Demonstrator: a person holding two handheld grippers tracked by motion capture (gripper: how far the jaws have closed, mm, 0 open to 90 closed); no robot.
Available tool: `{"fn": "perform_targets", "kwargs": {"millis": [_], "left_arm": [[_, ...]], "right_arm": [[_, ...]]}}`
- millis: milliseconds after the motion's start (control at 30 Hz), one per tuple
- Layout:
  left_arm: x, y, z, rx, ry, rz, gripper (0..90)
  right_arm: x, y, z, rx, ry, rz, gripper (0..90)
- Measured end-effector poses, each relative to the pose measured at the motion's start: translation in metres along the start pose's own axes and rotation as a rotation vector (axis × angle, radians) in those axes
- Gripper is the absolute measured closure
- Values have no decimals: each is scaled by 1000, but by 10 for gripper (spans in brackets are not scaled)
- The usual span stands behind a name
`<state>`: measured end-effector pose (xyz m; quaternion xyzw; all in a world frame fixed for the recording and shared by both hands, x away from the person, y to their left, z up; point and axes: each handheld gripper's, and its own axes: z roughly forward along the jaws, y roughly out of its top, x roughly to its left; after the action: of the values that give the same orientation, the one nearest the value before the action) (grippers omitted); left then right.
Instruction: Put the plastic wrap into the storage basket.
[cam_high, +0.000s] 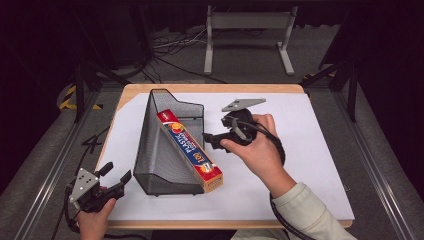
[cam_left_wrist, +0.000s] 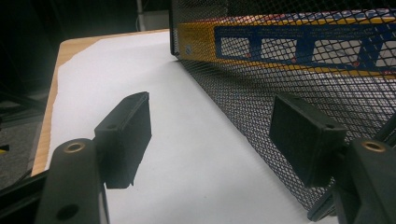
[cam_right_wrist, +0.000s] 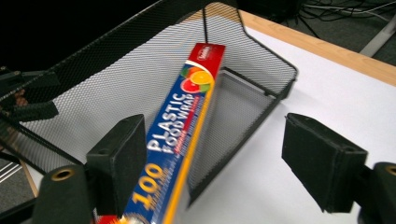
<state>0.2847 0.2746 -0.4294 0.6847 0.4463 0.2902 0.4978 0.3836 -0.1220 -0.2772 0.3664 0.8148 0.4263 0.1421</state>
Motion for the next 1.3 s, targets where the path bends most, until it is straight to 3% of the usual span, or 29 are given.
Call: {"fn": "perform_targets", "kwargs": {"millis": [167,300,500,733,933,1167,1300], "left_arm": [[-1,0,0,0,1,-3,303],[0,0,0,2,0,-6,299],[-1,-1,0,5,3,-4,297],[-2,0,0,8,4,-2,296],[-3,0,2,10,-5,4,273],[-3,0,2,13,-14,5,267],[-3,-1,3,17,-19,12,265]], "right_arm": [[-25,-11,-19,-23,-4,-25,206],[-42,-22,-37,-35,65,-15,198],[-61,-46,-62,-44,-9,-93,198],[-88,-81,-83,-65,-29,-93,191],[-105,-102,-91,-77,-47,-49,145],[-127,-143,-86,-107,-66,-40,121],[-132,-155,-83,-116,-69,-38,109]]}}
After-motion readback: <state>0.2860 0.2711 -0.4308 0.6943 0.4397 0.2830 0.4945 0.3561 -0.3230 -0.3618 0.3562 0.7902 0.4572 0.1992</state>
